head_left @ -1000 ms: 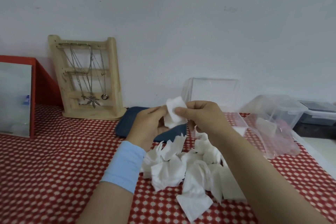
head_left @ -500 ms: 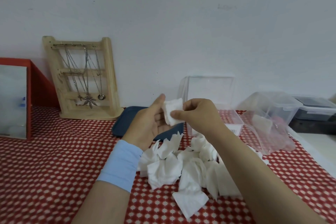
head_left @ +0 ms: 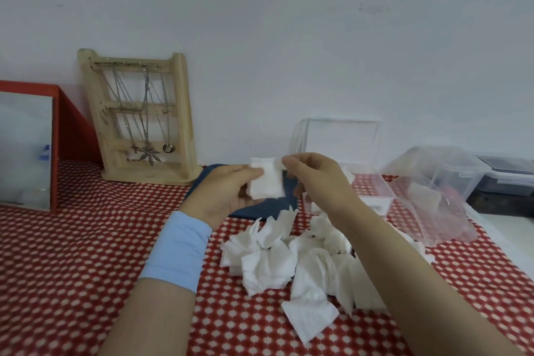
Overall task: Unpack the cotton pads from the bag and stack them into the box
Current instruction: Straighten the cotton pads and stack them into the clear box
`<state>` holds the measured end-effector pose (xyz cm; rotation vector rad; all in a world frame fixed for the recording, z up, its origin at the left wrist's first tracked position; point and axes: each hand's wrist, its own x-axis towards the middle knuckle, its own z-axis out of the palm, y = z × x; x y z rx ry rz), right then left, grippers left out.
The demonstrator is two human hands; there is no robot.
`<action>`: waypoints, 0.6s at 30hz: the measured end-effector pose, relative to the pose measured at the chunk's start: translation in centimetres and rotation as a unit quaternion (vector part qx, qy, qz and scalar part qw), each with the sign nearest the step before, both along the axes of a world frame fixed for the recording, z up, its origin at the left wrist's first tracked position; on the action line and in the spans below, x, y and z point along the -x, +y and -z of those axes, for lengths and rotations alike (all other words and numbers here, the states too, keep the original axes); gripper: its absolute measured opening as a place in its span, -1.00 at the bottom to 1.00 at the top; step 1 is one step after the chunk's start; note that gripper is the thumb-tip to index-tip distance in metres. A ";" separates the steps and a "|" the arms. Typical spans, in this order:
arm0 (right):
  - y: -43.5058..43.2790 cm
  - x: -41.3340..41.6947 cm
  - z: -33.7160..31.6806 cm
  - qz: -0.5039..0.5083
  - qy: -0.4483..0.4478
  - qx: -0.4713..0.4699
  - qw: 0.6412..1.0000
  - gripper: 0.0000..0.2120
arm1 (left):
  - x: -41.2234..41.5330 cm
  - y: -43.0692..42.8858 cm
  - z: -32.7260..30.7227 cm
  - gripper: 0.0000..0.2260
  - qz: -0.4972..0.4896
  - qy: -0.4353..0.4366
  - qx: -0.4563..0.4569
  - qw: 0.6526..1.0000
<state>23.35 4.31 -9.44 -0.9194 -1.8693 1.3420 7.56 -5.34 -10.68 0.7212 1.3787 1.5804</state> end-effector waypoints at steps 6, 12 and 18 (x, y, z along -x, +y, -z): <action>-0.5 1.0 1.8 -0.173 -0.346 -0.358 0.850 -0.77 | 1.5 -0.2 0.4 -0.94 -0.147 -0.011 0.002 0.989; -0.4 2.3 2.8 -0.176 -0.386 -0.434 0.795 -0.85 | 1.6 0.1 0.8 -0.88 -0.156 0.021 0.007 0.988; 1.2 0.3 0.7 -0.175 -0.289 -0.280 0.899 -0.96 | 1.2 0.7 0.9 -0.93 -0.143 0.045 0.016 0.989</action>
